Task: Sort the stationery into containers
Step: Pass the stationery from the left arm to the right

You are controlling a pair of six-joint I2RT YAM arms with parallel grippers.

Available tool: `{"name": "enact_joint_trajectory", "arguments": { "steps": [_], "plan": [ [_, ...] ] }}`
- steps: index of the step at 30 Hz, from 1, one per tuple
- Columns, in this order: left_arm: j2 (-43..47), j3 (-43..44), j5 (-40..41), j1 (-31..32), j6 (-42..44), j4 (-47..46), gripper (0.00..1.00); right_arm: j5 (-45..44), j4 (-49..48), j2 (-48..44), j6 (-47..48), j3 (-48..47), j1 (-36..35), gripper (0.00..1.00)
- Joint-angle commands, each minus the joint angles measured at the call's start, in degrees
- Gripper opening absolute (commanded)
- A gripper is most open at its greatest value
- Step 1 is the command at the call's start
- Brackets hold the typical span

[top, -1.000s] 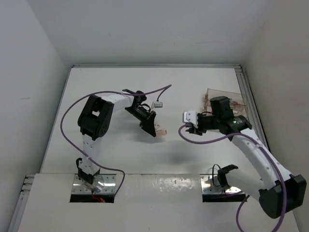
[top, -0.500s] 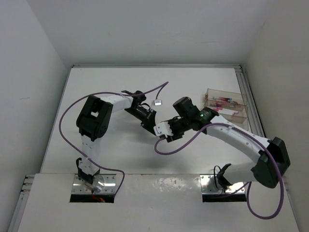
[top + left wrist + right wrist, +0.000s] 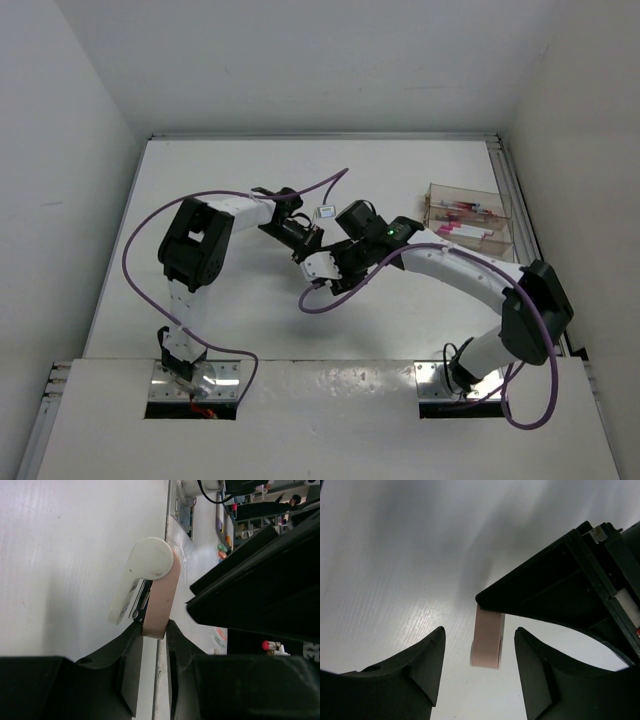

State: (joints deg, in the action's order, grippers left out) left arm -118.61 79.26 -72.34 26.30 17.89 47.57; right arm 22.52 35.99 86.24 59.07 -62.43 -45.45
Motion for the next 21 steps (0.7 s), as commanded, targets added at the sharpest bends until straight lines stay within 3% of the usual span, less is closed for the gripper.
{"name": "enact_joint_trajectory", "arguments": {
  "steps": [1,8,10,12,15,16,17,18,20,21],
  "plan": [
    [3.03,0.98,-3.6,0.15,0.83,0.33,0.0,-1.43,-2.5,1.39,-1.5,-2.08,-0.87,0.57],
    [2.94,0.98,-4.57,-0.82,2.06,1.56,0.0,-3.36,-4.78,5.08,-1.59,-2.87,-0.43,0.56],
    [3.12,0.98,-4.74,-1.08,2.32,1.73,0.0,-3.36,-5.31,5.26,-1.59,-2.6,-0.17,0.51],
    [3.29,0.98,-4.92,-1.26,2.94,2.26,0.0,-3.54,-5.31,5.78,-1.59,-2.78,0.27,0.43],
    [3.64,0.98,-4.75,-1.43,4.08,2.61,0.0,-2.84,-5.31,5.79,-2.29,-3.04,1.33,0.14],
    [3.91,0.98,-4.48,-1.43,4.52,2.53,0.0,-2.4,-5.23,5.44,-2.47,-3.04,1.68,0.09],
    [4.0,0.98,-4.05,-1.43,4.61,2.53,0.06,-1.87,-5.57,5.26,-2.99,-2.87,2.2,0.05],
    [4.52,1.07,-3.78,-1.52,4.61,2.53,0.24,-1.78,-5.75,4.39,-3.26,-2.52,2.56,0.03],
    [5.14,0.89,-2.82,-1.78,4.87,2.61,0.4,-1.52,-6.19,3.33,-4.13,-1.91,3.61,0.0],
    [6.01,0.81,-2.2,-2.13,4.96,2.44,0.57,-1.34,-6.28,2.02,-4.57,-1.73,4.14,0.0]
  ]
}}
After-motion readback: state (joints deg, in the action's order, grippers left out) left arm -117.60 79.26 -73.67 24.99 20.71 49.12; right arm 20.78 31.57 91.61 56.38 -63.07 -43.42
